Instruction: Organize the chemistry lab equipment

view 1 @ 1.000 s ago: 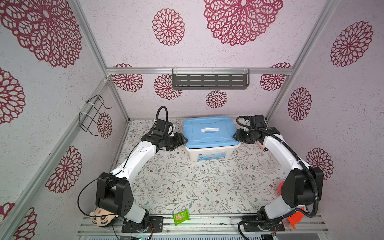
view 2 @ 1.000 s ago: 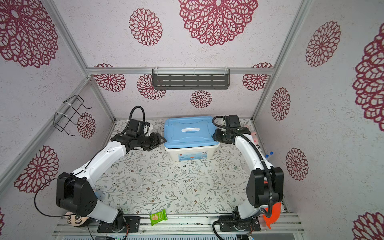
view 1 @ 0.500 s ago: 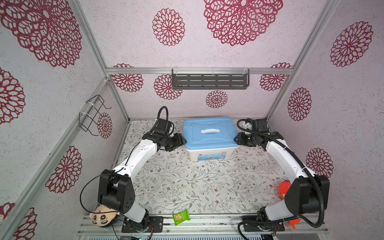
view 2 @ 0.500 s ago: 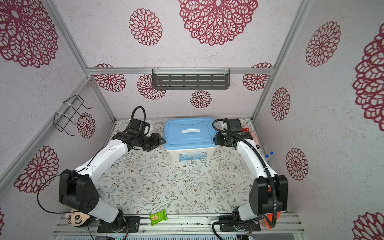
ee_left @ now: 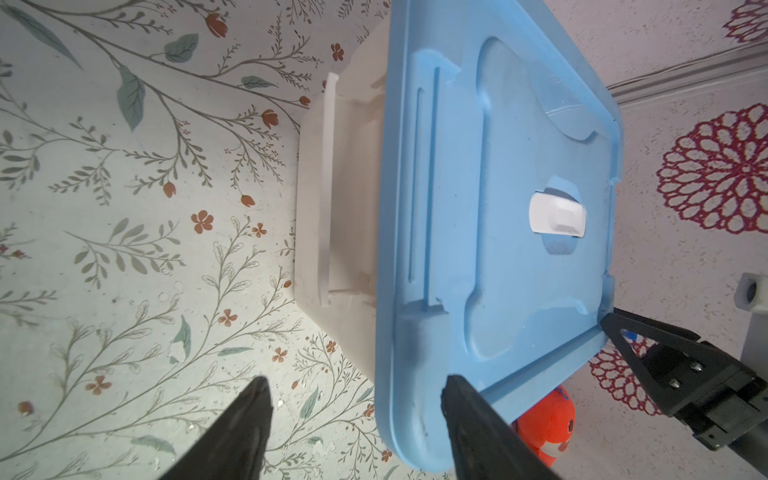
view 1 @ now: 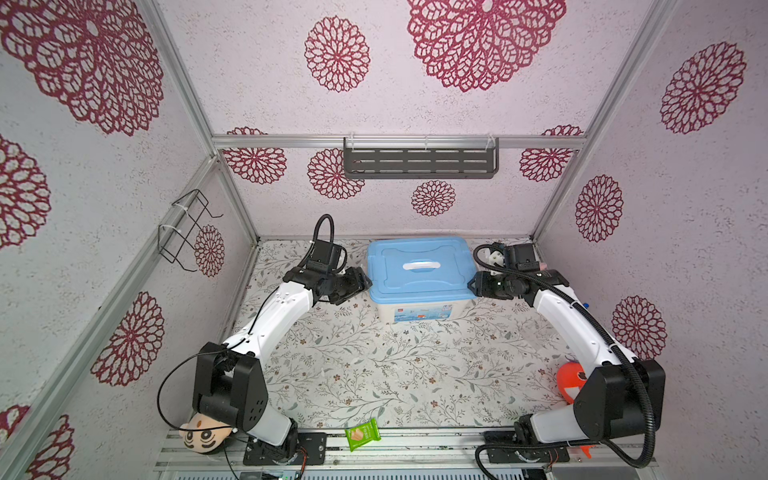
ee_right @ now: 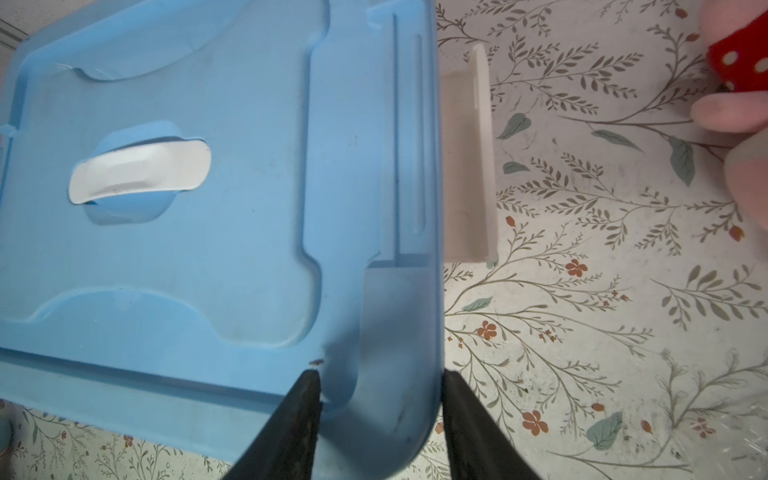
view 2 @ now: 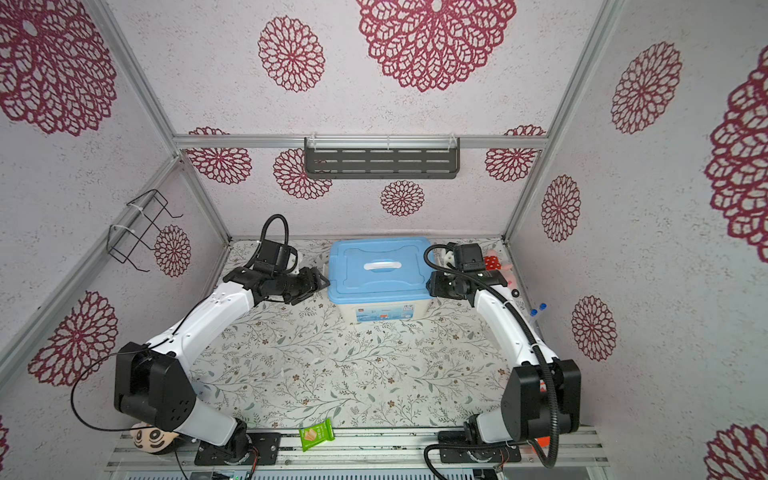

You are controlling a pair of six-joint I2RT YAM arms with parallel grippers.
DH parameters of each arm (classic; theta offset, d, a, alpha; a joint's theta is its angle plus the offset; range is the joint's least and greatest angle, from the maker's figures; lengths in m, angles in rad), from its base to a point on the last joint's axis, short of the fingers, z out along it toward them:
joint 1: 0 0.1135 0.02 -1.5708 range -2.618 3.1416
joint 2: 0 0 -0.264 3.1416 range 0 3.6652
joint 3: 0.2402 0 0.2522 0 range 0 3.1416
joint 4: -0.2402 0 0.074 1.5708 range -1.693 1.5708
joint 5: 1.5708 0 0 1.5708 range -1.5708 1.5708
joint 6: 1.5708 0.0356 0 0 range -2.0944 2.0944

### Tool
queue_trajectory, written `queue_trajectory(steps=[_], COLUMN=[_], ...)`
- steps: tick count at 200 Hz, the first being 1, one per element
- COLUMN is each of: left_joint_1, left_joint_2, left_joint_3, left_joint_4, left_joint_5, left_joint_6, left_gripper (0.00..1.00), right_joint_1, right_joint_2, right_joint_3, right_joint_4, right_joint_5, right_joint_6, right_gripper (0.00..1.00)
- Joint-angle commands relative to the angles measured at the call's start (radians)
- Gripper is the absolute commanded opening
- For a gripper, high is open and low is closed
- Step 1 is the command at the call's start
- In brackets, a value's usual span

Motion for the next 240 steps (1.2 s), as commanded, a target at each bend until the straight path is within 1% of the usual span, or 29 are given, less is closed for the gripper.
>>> queue_trajectory(steps=[1,6,16,21,22,24,25,29,47,64,74,89,93,103,107,109,129,147,160,169,177,184,194,216,240], left_joint_1=[0.023,0.032,0.045,0.048,0.049,0.048,0.048,0.051,0.065,0.105,0.119,0.128,0.130,0.131,0.131,0.131,0.129,0.130,0.130,0.127,0.127,0.128,0.130,0.114,0.104], left_joint_2=[-0.042,-0.042,-0.050,-0.056,-0.057,-0.059,-0.060,-0.064,-0.060,-0.042,-0.035,-0.028,-0.024,-0.014,-0.009,-0.007,0.028,0.082,0.117,0.130,0.135,0.138,0.147,0.159,0.174], left_joint_3=[-0.001,0.004,0.006,-0.001,-0.003,-0.006,-0.008,-0.015,-0.015,-0.017,-0.039,-0.058,-0.057,-0.043,-0.035,-0.031,-0.004,0.032,0.066,0.065,0.041,0.003,-0.036,-0.039,-0.078], left_joint_4=[0.025,0.018,0.023,0.040,0.044,0.053,0.059,0.077,0.105,0.140,0.196,0.258,0.260,0.254,0.248,0.245,0.245,0.214,0.168,0.171,0.222,0.309,0.407,0.429,0.554], left_joint_5=[-0.022,-0.011,0.010,0.015,0.016,0.017,0.017,0.018,0.029,0.124,0.163,0.164,0.157,0.148,0.148,0.148,0.156,0.164,0.163,0.165,0.202,0.255,0.299,0.303,0.329], left_joint_6=[-0.018,-0.020,-0.029,-0.035,-0.036,-0.037,-0.038,-0.037,-0.028,-0.066,-0.091,-0.081,-0.072,-0.043,-0.035,-0.032,-0.009,0.025,0.050,0.052,0.044,0.013,-0.026,-0.023,-0.078], left_gripper=[0.71,0.72,0.73,0.74,0.75,0.75,0.75,0.76,0.81,0.82,0.83,0.85,0.86,0.88,0.88,0.89,0.91,0.91,0.91,0.91,0.91,0.92,0.92,0.91,0.90], right_joint_1=[0.008,0.008,0.002,-0.001,-0.002,-0.003,-0.004,-0.006,-0.026,-0.042,-0.056,-0.084,-0.096,-0.131,-0.141,-0.150,-0.192,-0.193,-0.195,-0.195,-0.194,-0.193,-0.193,-0.196,-0.194], right_joint_2=[-0.029,-0.028,-0.025,-0.027,-0.028,-0.030,-0.030,-0.034,-0.064,-0.077,-0.076,-0.075,-0.073,-0.065,-0.063,-0.060,-0.025,0.032,0.067,0.092,0.114,0.132,0.151,0.169,0.182], right_joint_3=[0.008,0.016,0.038,0.045,0.047,0.048,0.049,0.049,0.018,-0.002,-0.008,-0.011,-0.011,-0.023,-0.029,-0.036,-0.080,-0.054,-0.049,-0.041,-0.037,-0.036,-0.044,-0.076,-0.098], right_joint_4=[-0.016,-0.014,-0.008,-0.003,-0.001,0.003,0.005,0.016,0.112,0.176,0.203,0.237,0.247,0.288,0.303,0.318,0.408,0.374,0.383,0.386,0.393,0.398,0.405,0.460,0.518], right_joint_5=[-0.023,-0.022,-0.030,-0.032,-0.032,-0.032,-0.033,-0.033,-0.038,-0.025,-0.025,-0.010,-0.039,-0.169,-0.203,-0.231,-0.360,-0.381,-0.400,-0.428,-0.458,-0.480,-0.492,-0.511,-0.573], right_joint_6=[-0.003,0.007,0.030,0.041,0.043,0.044,0.045,0.048,0.074,0.130,0.161,0.220,0.229,0.206,0.208,0.218,0.332,0.325,0.332,0.334,0.339,0.341,0.348,0.389,0.416], right_gripper=[0.53,0.54,0.66,0.78,0.81,0.93,0.96,0.99,0.99,0.99,0.99,0.99,0.99,0.99,0.99,0.99,0.99,0.99,0.98,0.98,0.97,0.97,0.96,0.96,0.92])
